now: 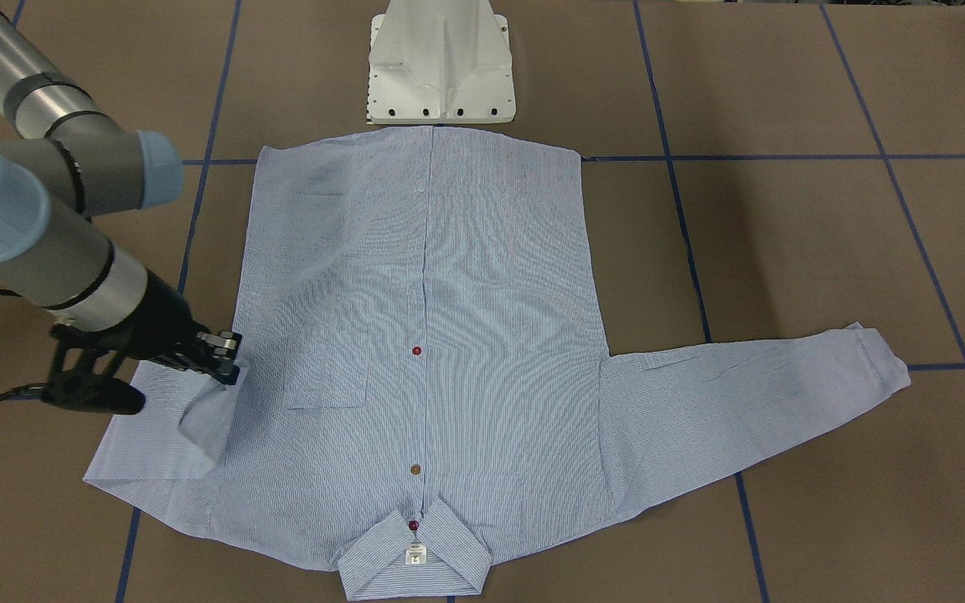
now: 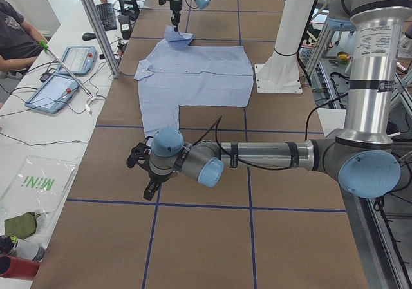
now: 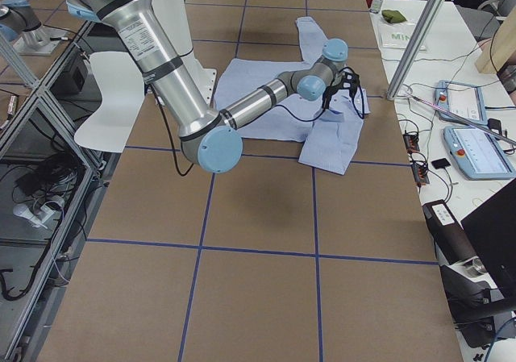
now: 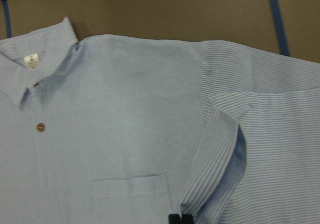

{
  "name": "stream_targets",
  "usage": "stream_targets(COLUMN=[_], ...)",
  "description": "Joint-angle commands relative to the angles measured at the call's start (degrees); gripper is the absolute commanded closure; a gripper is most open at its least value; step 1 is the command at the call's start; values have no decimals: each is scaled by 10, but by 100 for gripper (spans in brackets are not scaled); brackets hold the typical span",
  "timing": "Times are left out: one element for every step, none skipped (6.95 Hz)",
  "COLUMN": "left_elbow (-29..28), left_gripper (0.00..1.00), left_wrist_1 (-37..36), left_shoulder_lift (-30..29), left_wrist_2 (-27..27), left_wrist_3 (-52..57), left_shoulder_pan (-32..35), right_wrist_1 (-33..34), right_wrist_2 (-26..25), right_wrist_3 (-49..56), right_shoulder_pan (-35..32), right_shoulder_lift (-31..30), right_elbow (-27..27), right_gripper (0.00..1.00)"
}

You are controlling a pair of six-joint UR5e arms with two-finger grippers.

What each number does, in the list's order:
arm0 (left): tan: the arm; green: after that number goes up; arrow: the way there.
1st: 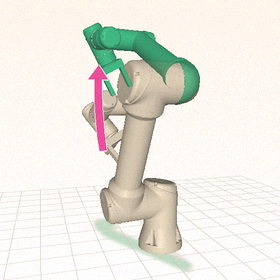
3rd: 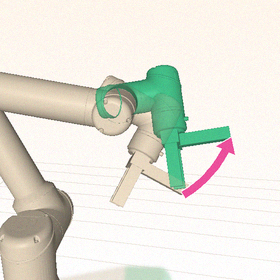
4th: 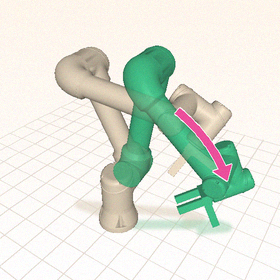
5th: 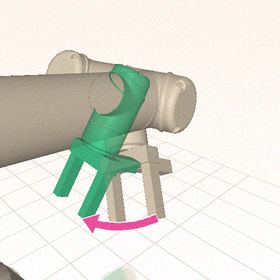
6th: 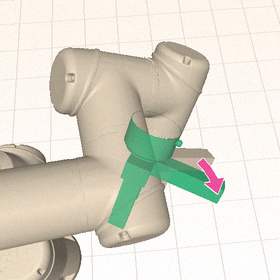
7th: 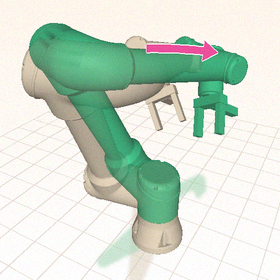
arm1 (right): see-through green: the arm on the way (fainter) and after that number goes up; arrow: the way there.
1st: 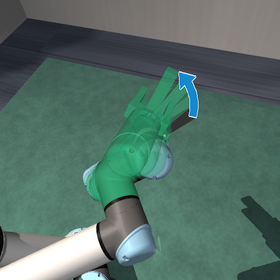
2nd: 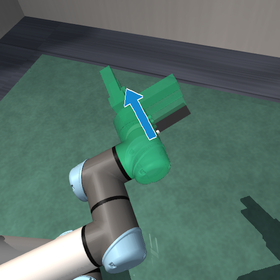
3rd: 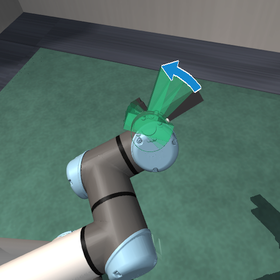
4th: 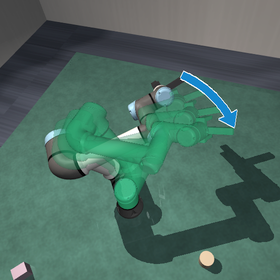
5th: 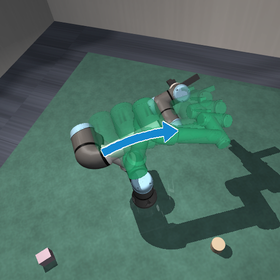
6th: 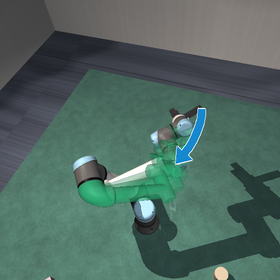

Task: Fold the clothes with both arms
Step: 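Carry the cuff with the right gripper across the shirt toward the collar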

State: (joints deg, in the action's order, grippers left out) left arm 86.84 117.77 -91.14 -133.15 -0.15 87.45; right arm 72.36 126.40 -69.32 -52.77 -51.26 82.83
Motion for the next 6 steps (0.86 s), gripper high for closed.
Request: stream_targets(left_elbow=[0,0,0,0,0,1], left_gripper=[1,0,1,1,0,0], left_wrist_1=[0,0,0,0,0,0], left_shoulder_lift=[0,1,1,1,1,1], left_wrist_2=[0,-1,0,-1,-1,-1], left_wrist_3=[-1,-1,-1,-1,-1,-2], left_shoulder_pan=[0,0,0,0,0,0], right_wrist_1=[-52,-109,-113,-114,-114,-114], right_wrist_2=[-80,-112,-141,-148,-165,-170], right_wrist_3=[-116,-154,-165,-166,-166,-166], right_shoulder_pan=[73,90,106,115,129,131], right_shoulder_lift=[146,173,216,229,231,232], right_elbow=[-125,-169,-208,-219,-221,-222], right_gripper=[100,100,100,100,100,100])
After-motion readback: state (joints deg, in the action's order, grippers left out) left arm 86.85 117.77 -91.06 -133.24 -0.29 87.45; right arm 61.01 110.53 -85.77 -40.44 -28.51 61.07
